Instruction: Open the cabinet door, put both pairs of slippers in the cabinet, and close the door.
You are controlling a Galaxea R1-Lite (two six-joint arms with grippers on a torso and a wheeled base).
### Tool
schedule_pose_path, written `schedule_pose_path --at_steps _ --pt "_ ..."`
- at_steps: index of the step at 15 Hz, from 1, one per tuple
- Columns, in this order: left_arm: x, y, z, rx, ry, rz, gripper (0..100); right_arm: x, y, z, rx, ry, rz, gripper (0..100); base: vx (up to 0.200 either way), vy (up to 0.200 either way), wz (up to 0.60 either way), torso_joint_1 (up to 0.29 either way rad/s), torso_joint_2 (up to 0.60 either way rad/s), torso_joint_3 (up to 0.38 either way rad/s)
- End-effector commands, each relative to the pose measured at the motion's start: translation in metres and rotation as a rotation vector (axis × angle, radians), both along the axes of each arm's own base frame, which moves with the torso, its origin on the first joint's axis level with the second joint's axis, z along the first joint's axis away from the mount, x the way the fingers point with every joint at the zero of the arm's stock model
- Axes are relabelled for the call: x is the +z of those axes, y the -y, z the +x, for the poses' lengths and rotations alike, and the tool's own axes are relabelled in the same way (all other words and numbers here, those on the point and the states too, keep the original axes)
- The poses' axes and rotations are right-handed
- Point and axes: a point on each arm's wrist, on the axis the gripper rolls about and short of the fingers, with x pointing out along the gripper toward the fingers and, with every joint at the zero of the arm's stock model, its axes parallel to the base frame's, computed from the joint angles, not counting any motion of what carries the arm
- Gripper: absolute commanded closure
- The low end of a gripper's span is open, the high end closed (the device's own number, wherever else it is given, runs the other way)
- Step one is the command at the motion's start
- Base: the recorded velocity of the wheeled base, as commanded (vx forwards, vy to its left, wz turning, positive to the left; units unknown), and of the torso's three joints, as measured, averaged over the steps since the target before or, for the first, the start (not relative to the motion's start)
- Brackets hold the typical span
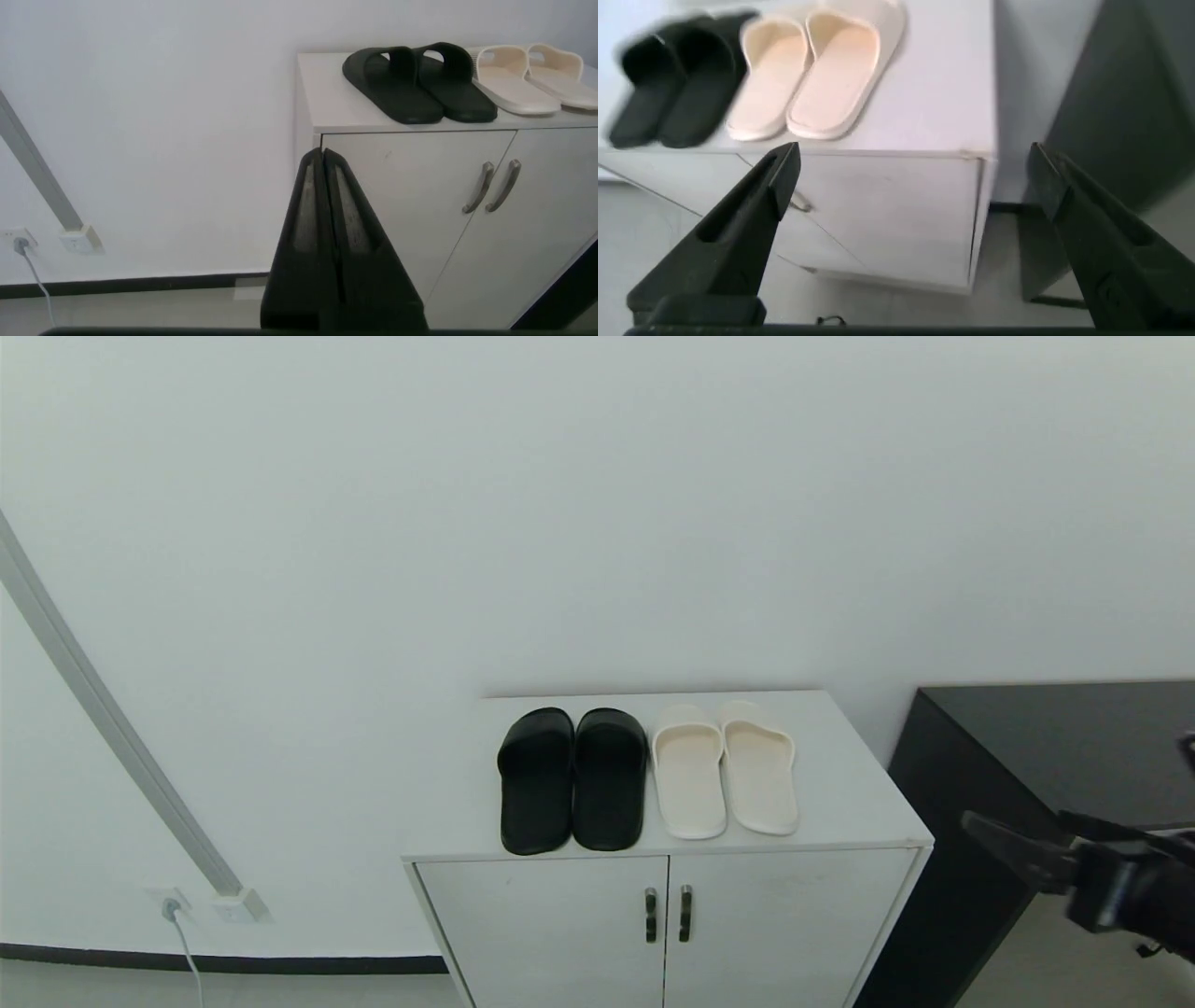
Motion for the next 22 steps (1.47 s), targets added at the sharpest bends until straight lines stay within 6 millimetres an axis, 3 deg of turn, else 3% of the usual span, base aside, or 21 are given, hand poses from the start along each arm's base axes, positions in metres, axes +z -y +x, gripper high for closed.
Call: schedule_pose_path --at_steps 1,8,12,17,22 --pt "0.0 0.0 0.0 0.0 -0.001 0.001 100 -0.014 -0.061 0.053 0.055 -0.04 -0.026 0 0.0 0.0 0.0 0.0 0.0 0.0" --pt "0.0 0.0 0.0 0.0 -0.001 0.001 100 -0.012 -0.128 0.112 0.009 0.017 -0.032 0 0.0 0.0 0.0 0.0 0.0 0.0" --pt "0.0 0.0 0.0 -0.001 -0.001 0.001 100 -0.026 -0.155 0.138 0.004 -0.01 -0.06 0 0.0 0.0 0.0 0.0 0.0 0.0" --pt "0.0 0.0 0.0 -0.001 -0.002 0.001 100 -0.051 -0.178 0.175 -0.066 -0.015 -0.078 0 0.0 0.0 0.0 0.0 0.0 0.0" --pt "0.0 0.0 0.0 -0.001 -0.001 -0.001 100 -0.067 -0.185 0.201 -0.09 -0.035 -0.093 0 0.0 0.0 0.0 0.0 0.0 0.0"
